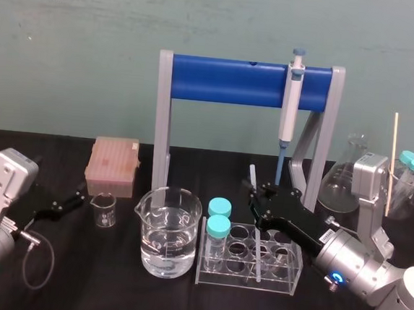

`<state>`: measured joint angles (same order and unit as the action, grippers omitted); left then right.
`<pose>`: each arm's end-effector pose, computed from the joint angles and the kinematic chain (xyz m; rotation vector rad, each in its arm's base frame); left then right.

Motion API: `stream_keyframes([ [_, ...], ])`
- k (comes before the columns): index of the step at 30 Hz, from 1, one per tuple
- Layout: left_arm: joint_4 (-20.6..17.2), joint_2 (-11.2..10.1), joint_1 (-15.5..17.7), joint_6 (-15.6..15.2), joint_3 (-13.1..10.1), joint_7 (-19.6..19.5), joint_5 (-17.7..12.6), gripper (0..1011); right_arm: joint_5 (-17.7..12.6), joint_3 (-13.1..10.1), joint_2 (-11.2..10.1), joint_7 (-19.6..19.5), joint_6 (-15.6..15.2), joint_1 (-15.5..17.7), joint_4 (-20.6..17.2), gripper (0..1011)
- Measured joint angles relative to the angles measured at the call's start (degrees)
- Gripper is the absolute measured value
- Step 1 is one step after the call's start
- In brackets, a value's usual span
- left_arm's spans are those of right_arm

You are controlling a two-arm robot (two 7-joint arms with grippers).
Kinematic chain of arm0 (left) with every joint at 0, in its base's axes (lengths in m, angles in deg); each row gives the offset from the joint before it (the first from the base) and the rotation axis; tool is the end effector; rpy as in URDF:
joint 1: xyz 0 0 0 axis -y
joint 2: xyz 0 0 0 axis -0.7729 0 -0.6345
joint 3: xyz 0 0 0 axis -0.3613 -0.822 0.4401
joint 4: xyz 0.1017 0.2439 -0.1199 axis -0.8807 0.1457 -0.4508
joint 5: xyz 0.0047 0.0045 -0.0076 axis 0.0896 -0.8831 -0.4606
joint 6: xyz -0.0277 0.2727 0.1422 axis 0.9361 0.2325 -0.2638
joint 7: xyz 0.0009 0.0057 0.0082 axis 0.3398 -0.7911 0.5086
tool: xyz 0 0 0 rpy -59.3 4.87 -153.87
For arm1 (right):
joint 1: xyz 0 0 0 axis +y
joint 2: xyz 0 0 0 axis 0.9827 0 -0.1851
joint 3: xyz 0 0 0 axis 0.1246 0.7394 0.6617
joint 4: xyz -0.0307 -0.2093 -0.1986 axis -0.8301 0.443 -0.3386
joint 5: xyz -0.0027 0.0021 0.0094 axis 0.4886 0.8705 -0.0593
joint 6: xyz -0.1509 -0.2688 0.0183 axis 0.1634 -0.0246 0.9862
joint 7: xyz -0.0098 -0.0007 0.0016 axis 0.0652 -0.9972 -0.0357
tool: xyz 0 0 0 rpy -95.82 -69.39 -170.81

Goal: Pick up the stirring rod with one hand, then place it down.

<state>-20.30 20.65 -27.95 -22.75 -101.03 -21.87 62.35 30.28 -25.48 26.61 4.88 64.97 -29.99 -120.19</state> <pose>0.3582 0.0826 -0.3023 0.3044 -0.2851 1.2481 0.4063 -0.0286 -0.2971 0.0861 0.0169 -0.7311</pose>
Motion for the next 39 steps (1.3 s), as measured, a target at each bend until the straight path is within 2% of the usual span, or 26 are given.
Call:
stream_keyframes([
  [10,0.0,0.0,0.0,0.0,0.0,0.0,0.0,1000,0.0,0.0,0.0,0.0,0.0,0.0,0.0,71],
  [13,0.0,0.0,0.0,0.0,0.0,0.0,0.0,1000,0.0,0.0,0.0,0.0,0.1,0.0,0.0,129],
  [14,0.0,0.0,0.0,0.0,0.0,0.0,0.0,1000,0.0,0.0,0.0,0.0,0.1,0.0,0.0,192],
  [16,0.0,0.0,0.0,0.0,0.0,0.0,0.0,1000,0.0,0.0,0.0,0.0,0.1,0.0,0.0,230],
  [17,0.0,0.0,0.0,0.0,0.0,0.0,0.0,1000,0.0,0.0,0.0,0.0,0.1,0.0,0.0,287],
  [24,0.0,0.0,0.0,0.0,0.0,0.0,0.0,1000,0.0,0.0,0.0,0.0,0.1,0.0,0.0,458],
  [26,0.0,0.0,0.0,0.0,0.0,0.0,0.0,1000,0.0,0.0,0.0,0.0,0.1,0.0,0.0,569],
  [27,0.0,0.0,0.0,0.0,0.0,0.0,0.0,1000,0.0,0.0,0.0,0.0,0.1,0.0,0.0,569],
  [28,0.0,0.0,0.0,0.0,0.0,0.0,0.0,1000,0.0,0.0,0.0,0.0,0.1,0.0,0.0,628],
  [30,0.0,0.0,0.0,0.0,0.0,0.0,0.0,1000,0.0,0.0,0.0,0.0,0.1,0.0,0.0,661],
  [31,0.0,0.0,0.0,0.0,0.0,0.0,0.0,1000,0.0,0.0,0.0,0.0,0.1,0.0,0.0,729],
  [34,0.0,0.0,0.0,0.0,0.0,0.0,0.0,1000,0.0,0.0,0.0,0.0,0.1,0.0,0.0,785],
  [35,0.0,0.0,0.0,0.0,0.0,0.0,0.0,1000,0.0,0.0,0.0,0.0,0.1,0.0,0.0,840],
  [38,0.0,0.0,0.0,0.0,0.0,0.0,0.0,1000,0.0,-0.5,-0.2,-0.7,0.0,0.4,-0.8,893],
  [39,0.0,0.0,0.0,0.0,0.0,0.0,0.0,1000,0.0,-0.7,-0.5,-1.2,-0.2,0.9,-1.4,941],
])
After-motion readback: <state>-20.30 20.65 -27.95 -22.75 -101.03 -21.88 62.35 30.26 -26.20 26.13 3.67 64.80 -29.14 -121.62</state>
